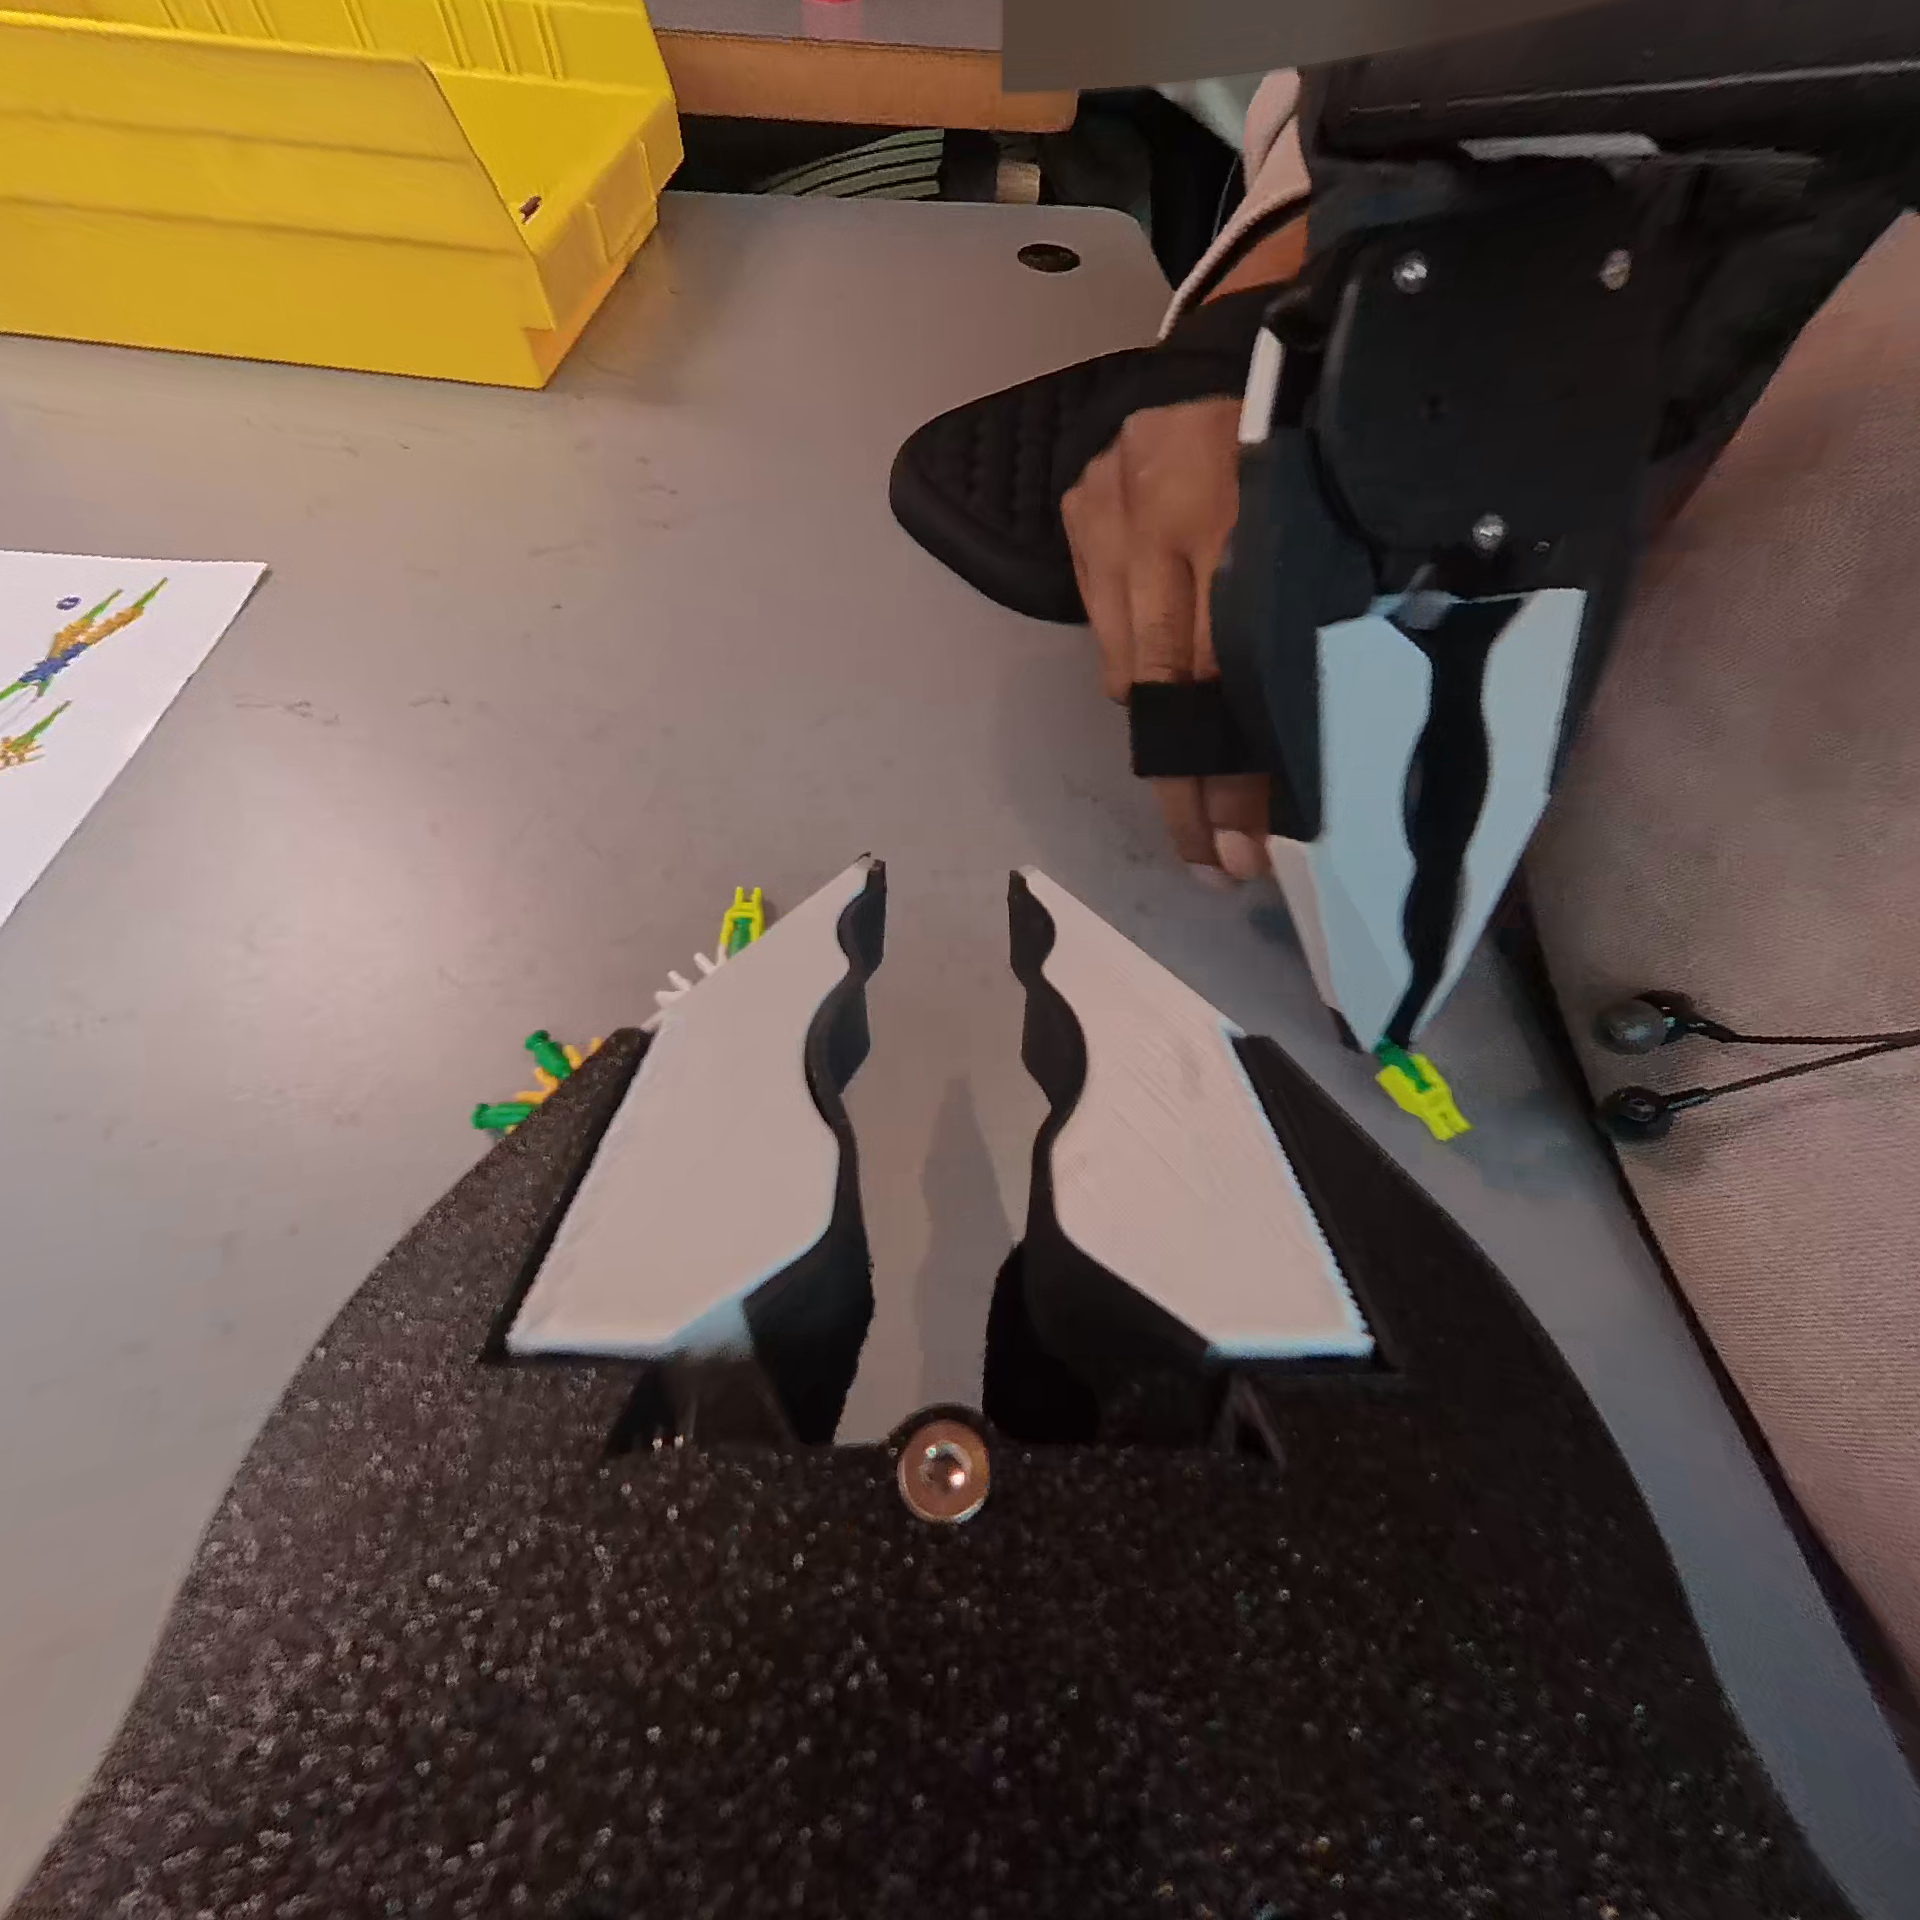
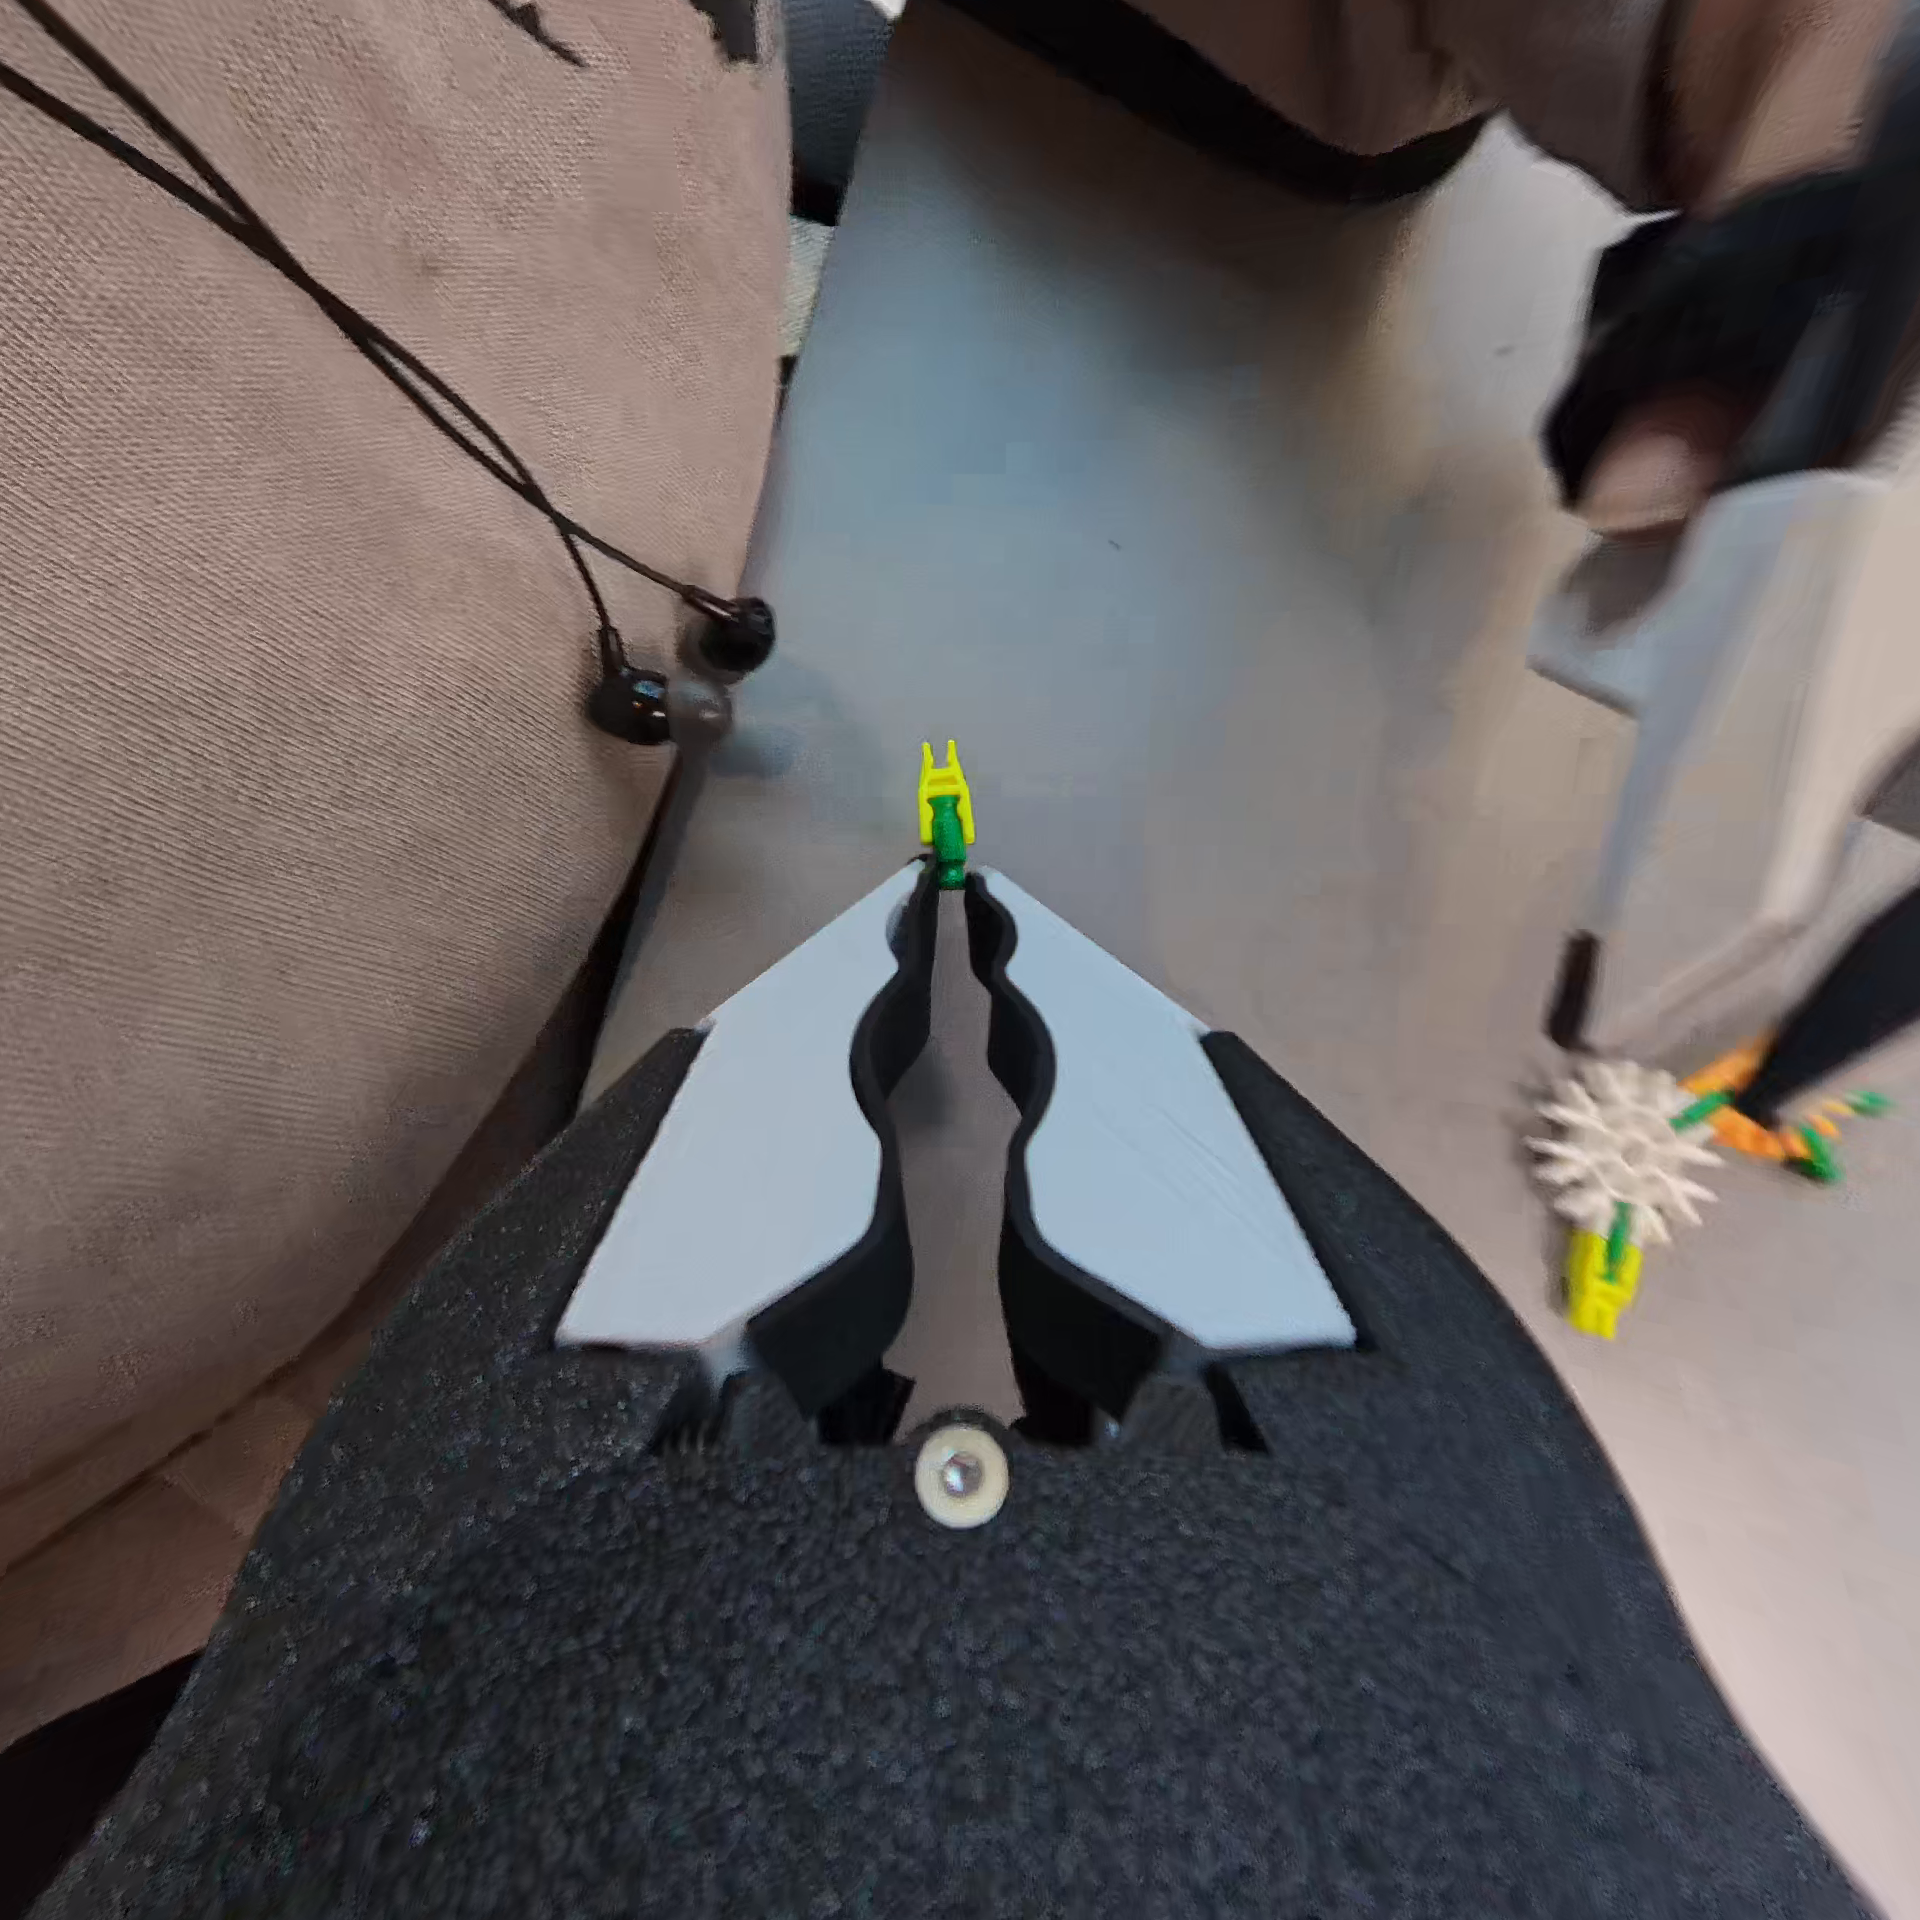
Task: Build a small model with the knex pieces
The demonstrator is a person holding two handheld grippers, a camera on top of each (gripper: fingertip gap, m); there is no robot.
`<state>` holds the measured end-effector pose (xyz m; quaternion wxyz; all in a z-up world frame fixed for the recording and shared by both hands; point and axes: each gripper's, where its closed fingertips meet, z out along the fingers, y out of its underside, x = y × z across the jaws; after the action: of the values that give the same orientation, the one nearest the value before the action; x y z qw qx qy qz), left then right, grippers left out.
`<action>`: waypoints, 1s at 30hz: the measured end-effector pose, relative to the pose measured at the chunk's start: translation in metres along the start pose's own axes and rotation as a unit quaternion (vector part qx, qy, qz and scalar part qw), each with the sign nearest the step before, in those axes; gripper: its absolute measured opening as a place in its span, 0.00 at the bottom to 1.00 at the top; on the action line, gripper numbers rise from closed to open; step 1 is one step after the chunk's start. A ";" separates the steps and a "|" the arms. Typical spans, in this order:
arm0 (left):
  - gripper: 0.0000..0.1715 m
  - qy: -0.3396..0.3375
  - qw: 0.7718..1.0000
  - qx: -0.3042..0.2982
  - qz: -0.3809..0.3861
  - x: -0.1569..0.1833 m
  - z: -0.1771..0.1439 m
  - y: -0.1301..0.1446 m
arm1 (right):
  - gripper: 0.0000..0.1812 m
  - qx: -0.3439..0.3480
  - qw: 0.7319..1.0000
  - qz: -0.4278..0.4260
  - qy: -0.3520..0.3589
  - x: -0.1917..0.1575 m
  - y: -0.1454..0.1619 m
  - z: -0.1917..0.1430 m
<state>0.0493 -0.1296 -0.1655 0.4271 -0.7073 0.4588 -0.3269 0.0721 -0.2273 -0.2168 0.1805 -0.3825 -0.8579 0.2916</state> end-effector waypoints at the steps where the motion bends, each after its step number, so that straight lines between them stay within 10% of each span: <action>1: 0.13 0.016 1.000 0.011 -0.010 0.006 0.000 -0.002 | 0.02 0.011 0.999 0.006 0.036 0.011 0.001 -0.009; 14: 0.04 0.113 0.986 0.027 -0.121 0.032 0.021 -0.007 | 0.02 -0.027 0.943 -0.096 0.316 0.062 0.015 -0.080; 30: 0.02 0.046 0.998 0.032 -0.030 0.027 0.023 -0.010 | 0.03 0.165 0.953 0.200 0.156 0.064 0.014 -0.076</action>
<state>0.0823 -0.1452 -0.1646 0.4178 -0.6907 0.4461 -0.3866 0.0792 -0.1437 -0.1626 0.3110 -0.5519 -0.6648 0.3958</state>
